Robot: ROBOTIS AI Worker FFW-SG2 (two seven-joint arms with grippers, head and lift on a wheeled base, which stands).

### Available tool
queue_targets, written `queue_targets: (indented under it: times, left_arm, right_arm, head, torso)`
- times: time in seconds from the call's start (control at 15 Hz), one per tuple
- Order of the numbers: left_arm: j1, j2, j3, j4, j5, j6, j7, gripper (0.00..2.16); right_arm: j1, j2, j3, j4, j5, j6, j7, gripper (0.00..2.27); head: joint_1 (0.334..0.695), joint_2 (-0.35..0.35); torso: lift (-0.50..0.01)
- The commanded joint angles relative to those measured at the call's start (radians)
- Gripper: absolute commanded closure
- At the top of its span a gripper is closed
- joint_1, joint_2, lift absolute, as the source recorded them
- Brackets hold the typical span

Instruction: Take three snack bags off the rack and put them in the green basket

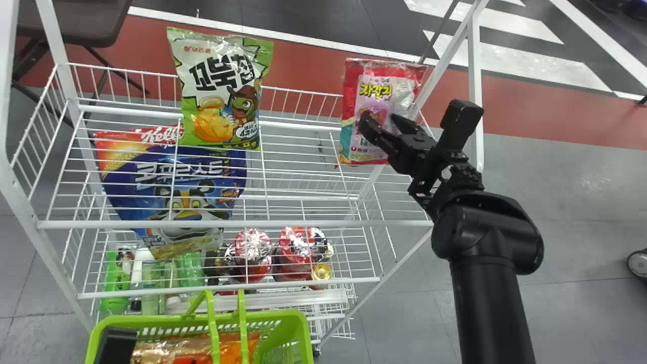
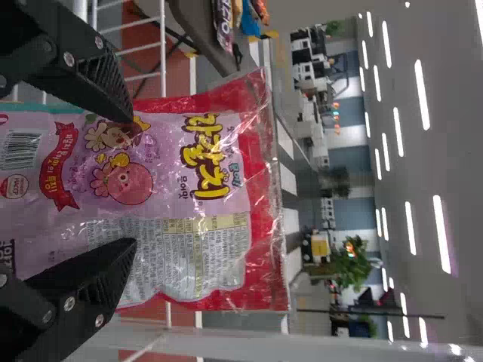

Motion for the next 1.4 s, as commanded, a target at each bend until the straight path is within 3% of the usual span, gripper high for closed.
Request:
queue_targets:
  times: [0.0, 0.13, 0.47, 0.93, 1.2, 1.33]
  left_arm:
    - [0.001, 0.0, -0.004, 0.0, 0.0, 0.002, 0.004, 1.77]
    - [0.008, 0.001, -0.004, -0.005, 0.0, 0.002, 0.005, 1.77]
    - [0.014, 0.003, -0.009, -0.013, 0.0, 0.005, 0.007, 1.77]
    - [0.015, 0.003, -0.002, -0.023, 0.0, 0.005, 0.007, 1.77]
    - [0.008, 0.001, 0.01, -0.028, 0.0, 0.008, 0.008, 1.77]
    - [0.006, 0.0, 0.016, -0.026, 0.005, 0.005, 0.01, 1.77]
  right_arm:
    - [-0.011, -0.002, -0.013, 0.0, -0.009, 0.062, 0.012, 2.12]
    - [-0.003, -0.005, -0.013, -0.007, 0.0, 0.053, 0.012, 2.23]
    - [0.133, 0.011, -0.049, -0.176, -0.043, -0.009, 0.0, 2.23]
    - [0.449, 0.015, -0.093, -0.658, -0.195, 0.056, 0.043, 2.23]
    - [0.684, 0.07, -0.113, -0.898, -0.258, 0.185, 0.052, 2.22]
    - [0.756, 0.07, -0.104, -0.94, -0.295, 0.332, 0.05, 2.23]
  head:
    - [0.695, -0.35]
    - [0.695, -0.35]
    - [0.695, -0.35]
    - [0.695, -0.35]
    - [0.695, -0.35]
    - [0.695, -0.35]
  torso:
    - [-0.026]
    - [-0.026]
    - [-0.026]
    - [-0.026]
    - [-0.026]
    - [-0.026]
